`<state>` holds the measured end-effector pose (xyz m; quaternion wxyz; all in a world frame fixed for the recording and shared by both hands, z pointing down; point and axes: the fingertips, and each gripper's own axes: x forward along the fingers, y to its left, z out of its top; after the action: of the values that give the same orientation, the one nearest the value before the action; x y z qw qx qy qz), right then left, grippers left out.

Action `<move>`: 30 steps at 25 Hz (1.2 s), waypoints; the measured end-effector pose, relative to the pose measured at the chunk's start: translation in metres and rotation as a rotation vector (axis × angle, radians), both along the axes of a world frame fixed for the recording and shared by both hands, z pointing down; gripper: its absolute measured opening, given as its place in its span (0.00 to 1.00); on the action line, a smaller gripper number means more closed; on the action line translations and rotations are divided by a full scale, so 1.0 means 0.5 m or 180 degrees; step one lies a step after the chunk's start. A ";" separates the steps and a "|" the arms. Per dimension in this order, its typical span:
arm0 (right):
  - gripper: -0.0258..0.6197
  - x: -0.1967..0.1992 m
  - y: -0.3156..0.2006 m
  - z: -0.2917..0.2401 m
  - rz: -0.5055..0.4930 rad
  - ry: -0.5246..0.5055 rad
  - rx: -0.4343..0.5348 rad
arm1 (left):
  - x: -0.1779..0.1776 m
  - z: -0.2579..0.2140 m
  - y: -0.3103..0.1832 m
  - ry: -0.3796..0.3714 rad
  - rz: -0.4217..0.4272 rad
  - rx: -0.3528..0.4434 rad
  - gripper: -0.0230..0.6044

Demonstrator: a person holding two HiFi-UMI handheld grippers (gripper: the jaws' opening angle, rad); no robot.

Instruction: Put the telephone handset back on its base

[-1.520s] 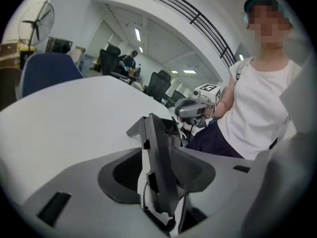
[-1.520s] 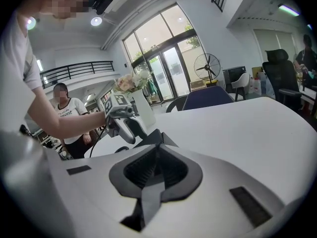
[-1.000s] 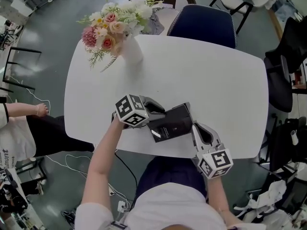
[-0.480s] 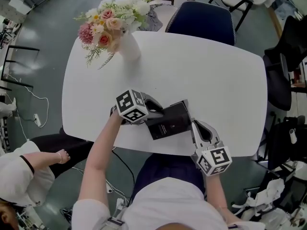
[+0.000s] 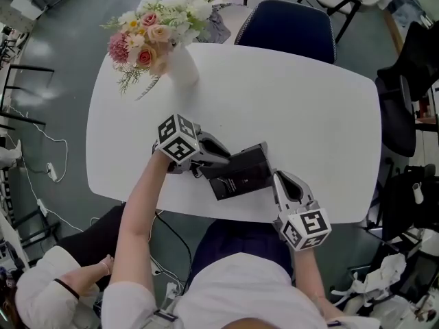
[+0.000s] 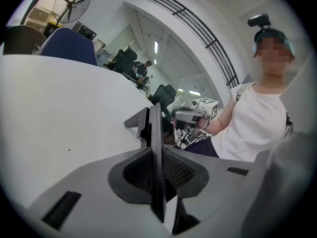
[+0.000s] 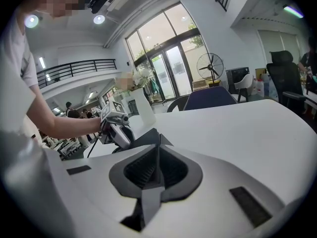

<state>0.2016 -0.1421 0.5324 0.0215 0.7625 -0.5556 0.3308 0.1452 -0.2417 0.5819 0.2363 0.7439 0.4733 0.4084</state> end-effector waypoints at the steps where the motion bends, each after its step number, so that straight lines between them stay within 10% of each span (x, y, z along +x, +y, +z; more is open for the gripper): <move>1: 0.11 0.002 0.001 0.001 0.0012 0.0000 -0.0003 | 0.002 -0.003 0.000 -0.0002 -0.0002 -0.0092 0.16; 18: 0.11 0.013 0.013 0.005 0.0090 -0.0011 -0.0031 | 0.002 0.015 0.006 -0.0162 0.0097 -0.0859 0.16; 30: 0.11 0.013 0.016 0.011 0.0094 -0.0010 -0.0054 | 0.023 0.040 0.007 -0.0521 0.0450 -0.0685 0.18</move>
<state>0.2082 -0.1339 0.5378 0.0222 0.7699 -0.5415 0.3370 0.1565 -0.2382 0.6018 0.3231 0.6434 0.5446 0.4302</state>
